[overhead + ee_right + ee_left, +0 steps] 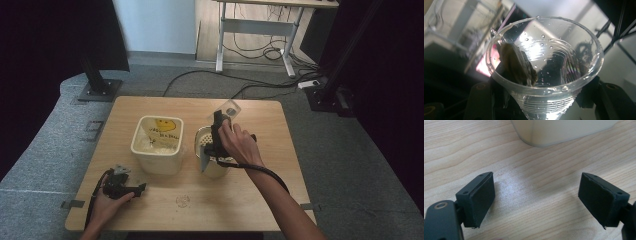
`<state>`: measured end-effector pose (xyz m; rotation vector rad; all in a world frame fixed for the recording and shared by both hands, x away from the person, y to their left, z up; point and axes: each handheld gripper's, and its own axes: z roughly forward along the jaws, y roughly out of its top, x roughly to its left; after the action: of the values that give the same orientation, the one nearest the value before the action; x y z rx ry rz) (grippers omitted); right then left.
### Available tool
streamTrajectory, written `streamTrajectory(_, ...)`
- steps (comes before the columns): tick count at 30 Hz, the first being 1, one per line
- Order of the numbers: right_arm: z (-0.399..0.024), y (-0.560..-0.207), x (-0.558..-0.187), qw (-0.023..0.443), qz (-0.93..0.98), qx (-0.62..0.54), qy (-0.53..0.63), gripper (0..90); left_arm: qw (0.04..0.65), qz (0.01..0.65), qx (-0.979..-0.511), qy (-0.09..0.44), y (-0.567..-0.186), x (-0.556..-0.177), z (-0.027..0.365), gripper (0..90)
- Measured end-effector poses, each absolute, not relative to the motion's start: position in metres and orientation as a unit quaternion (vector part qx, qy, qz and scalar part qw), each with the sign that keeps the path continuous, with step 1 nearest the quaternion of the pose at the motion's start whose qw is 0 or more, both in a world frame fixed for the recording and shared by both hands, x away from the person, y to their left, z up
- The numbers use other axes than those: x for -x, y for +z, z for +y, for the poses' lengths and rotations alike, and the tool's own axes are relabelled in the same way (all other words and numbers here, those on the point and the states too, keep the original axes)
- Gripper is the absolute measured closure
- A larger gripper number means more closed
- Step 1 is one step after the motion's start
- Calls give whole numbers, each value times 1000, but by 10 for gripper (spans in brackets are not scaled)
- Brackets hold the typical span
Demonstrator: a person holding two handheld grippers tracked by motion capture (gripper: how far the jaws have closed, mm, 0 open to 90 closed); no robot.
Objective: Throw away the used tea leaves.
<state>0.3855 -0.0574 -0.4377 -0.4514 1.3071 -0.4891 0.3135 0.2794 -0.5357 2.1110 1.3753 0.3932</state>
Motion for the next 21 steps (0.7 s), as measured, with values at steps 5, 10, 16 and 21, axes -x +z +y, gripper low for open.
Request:
streamTrajectory(5, -55, -441, -386, 739, 597, 217, -225, 414, 295, 516, -792, 141, -535, -313, 281, 139)
streamTrajectory(10, -61, -437, -383, 742, 595, 210, -226, 418, 294, 517, -791, 143, -535, -313, 280, 138)
streamTrajectory(16, -63, -440, -379, 735, 622, 188, -193, 417, 292, 516, -792, 144, -535, -314, 280, 139)
streamTrajectory(21, -57, -439, -378, 722, 661, 148, -138, 414, 292, 515, -793, 145, -535, -314, 280, 138)
